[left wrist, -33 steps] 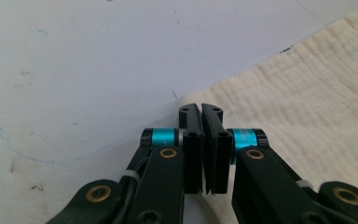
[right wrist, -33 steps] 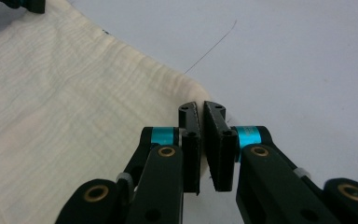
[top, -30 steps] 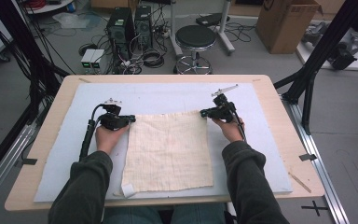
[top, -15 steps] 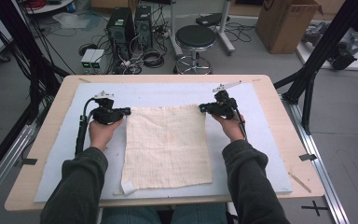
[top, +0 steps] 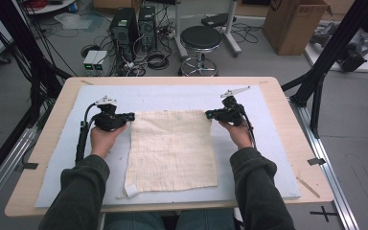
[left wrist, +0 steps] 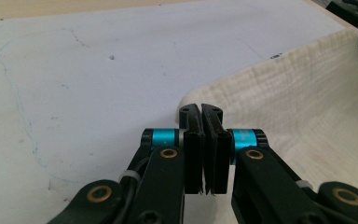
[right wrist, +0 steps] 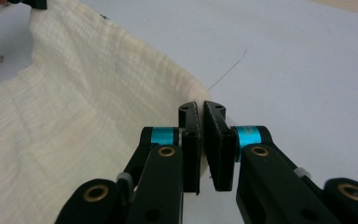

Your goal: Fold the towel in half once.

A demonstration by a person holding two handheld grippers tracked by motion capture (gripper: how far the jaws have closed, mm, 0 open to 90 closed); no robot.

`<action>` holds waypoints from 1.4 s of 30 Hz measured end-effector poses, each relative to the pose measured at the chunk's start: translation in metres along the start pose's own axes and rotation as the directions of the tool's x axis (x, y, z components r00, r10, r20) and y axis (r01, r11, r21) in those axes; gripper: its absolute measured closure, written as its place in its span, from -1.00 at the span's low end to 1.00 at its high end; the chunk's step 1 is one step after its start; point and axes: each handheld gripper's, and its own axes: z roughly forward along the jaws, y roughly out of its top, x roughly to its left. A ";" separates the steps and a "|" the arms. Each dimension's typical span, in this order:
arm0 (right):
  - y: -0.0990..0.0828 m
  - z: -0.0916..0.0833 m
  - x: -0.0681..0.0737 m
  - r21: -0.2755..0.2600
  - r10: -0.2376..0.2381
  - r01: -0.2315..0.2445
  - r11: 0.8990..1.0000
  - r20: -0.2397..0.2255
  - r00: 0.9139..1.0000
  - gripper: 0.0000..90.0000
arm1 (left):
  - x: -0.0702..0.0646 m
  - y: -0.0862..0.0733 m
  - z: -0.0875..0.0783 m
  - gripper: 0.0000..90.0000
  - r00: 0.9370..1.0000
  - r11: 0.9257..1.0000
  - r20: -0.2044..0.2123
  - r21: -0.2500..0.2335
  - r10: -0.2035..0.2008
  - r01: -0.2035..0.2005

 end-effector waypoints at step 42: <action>-0.034 -0.033 0.046 0.050 -0.094 0.102 0.994 -0.142 0.985 0.89 | -0.038 -0.052 -0.054 0.93 0.978 0.982 0.083 0.003 0.190 -0.191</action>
